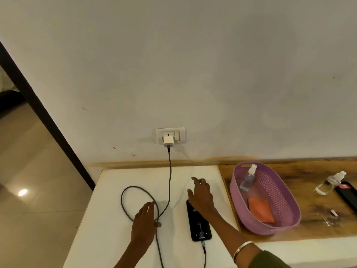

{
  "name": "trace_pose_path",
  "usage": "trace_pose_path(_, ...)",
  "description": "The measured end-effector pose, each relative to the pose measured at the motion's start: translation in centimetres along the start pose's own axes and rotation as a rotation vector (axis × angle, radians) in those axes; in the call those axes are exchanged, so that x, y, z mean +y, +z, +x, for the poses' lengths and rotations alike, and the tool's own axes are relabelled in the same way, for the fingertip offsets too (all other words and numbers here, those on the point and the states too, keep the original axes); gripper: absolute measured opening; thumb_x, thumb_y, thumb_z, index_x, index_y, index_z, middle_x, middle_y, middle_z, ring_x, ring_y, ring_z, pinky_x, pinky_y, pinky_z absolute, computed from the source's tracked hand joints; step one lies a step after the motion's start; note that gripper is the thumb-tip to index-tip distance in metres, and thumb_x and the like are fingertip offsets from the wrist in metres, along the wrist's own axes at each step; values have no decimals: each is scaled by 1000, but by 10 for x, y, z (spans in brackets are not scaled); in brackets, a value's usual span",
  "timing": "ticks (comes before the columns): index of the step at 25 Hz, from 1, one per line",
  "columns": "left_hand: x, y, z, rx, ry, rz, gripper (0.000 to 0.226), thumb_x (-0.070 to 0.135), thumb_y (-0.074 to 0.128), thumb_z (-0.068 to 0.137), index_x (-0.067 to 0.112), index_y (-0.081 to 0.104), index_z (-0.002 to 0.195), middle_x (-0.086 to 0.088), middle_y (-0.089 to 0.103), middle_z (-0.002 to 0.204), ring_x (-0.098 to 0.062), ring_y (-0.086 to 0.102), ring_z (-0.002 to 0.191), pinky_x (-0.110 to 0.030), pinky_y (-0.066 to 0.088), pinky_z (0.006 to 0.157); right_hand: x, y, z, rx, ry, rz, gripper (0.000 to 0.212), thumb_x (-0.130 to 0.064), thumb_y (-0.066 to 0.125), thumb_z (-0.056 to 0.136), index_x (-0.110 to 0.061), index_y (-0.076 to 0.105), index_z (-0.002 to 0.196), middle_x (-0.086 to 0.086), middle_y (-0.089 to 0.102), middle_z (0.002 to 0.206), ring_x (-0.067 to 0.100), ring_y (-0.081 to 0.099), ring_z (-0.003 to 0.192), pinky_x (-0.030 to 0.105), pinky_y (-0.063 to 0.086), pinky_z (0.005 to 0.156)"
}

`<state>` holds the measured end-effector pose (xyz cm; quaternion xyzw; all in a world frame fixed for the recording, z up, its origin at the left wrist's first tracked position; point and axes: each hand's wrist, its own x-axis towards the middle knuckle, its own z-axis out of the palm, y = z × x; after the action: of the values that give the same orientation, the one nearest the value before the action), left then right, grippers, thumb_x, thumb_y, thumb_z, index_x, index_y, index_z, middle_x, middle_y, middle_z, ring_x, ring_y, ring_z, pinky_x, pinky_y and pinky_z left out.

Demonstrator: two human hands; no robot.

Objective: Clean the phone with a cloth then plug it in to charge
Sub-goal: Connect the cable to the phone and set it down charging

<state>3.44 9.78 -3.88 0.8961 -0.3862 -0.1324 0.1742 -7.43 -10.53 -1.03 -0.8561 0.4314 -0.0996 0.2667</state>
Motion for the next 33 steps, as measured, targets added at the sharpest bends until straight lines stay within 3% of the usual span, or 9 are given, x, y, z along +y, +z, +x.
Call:
trace_pose_path(5, 16, -11, 12, 153, 62, -200, 61, 41, 48, 100, 16, 30, 152, 0, 35, 158, -17, 33, 146, -28, 31, 118, -48, -29, 62, 62, -274, -118, 89, 0, 50, 88, -34, -1, 153, 9, 47, 121, 19, 53, 92, 23, 49, 60)
trace_pose_path(10, 21, -11, 22, 159, 100, -243, 57, 41, 30, 104, 23, 17, 156, 8, 21, 163, -9, 20, 150, -20, 18, 119, -65, -34, 97, 118, -307, -308, 92, 1, 52, 87, -30, -5, 153, 17, 46, 122, 25, 55, 91, 33, 55, 65)
trace_pose_path(13, 20, -8, 26, 156, 93, -262, 58, 44, 24, 102, 25, 15, 156, 10, 18, 163, -7, 18, 150, -19, 16, 118, -70, -31, 106, 104, -286, -416, 92, -6, 54, 89, -32, -7, 152, 18, 49, 117, 24, 55, 83, 34, 53, 63)
trace_pose_path(17, 14, -1, 25, 139, 71, -273, 56, 41, 25, 104, 24, 13, 156, 10, 17, 164, -7, 16, 151, -18, 13, 119, -77, -29, 115, 27, -196, -481, 92, -14, 57, 89, -36, -6, 151, 20, 46, 127, 27, 58, 90, 35, 46, 68)
trace_pose_path(22, 17, 1, 20, 114, 66, -294, 56, 41, 25, 104, 24, 15, 156, 10, 17, 164, -6, 17, 151, -20, 17, 119, -71, -44, 111, 23, -234, -499, 91, -11, 55, 90, -39, -7, 151, 19, 51, 116, 19, 50, 66, 32, 44, 59)
trace_pose_path(26, 21, 0, 10, 114, 70, -305, 55, 39, 29, 105, 22, 18, 156, 9, 22, 163, -8, 21, 150, -25, 24, 121, -55, -65, 87, 18, -261, -344, 88, -4, 49, 88, -40, -1, 151, 11, 54, 102, 22, 58, 72, 36, 56, 67)
trace_pose_path(31, 19, 1, -7, 112, 75, -306, 54, 36, 34, 105, 18, 27, 154, 5, 29, 161, -11, 28, 148, -30, 30, 120, 17, -60, 11, -39, -90, -108, 81, 5, 45, 84, -22, 13, 154, 6, 53, 128, 19, 61, 106, 30, 53, 81)
trace_pose_path(33, 14, 0, -11, 101, 58, -300, 53, 37, 35, 105, 17, 29, 154, 5, 30, 161, -11, 28, 148, -29, 29, 120, 43, -55, -20, -60, -11, -91, 80, 6, 50, 86, -18, 14, 153, 7, 49, 134, 15, 59, 108, 26, 53, 89)
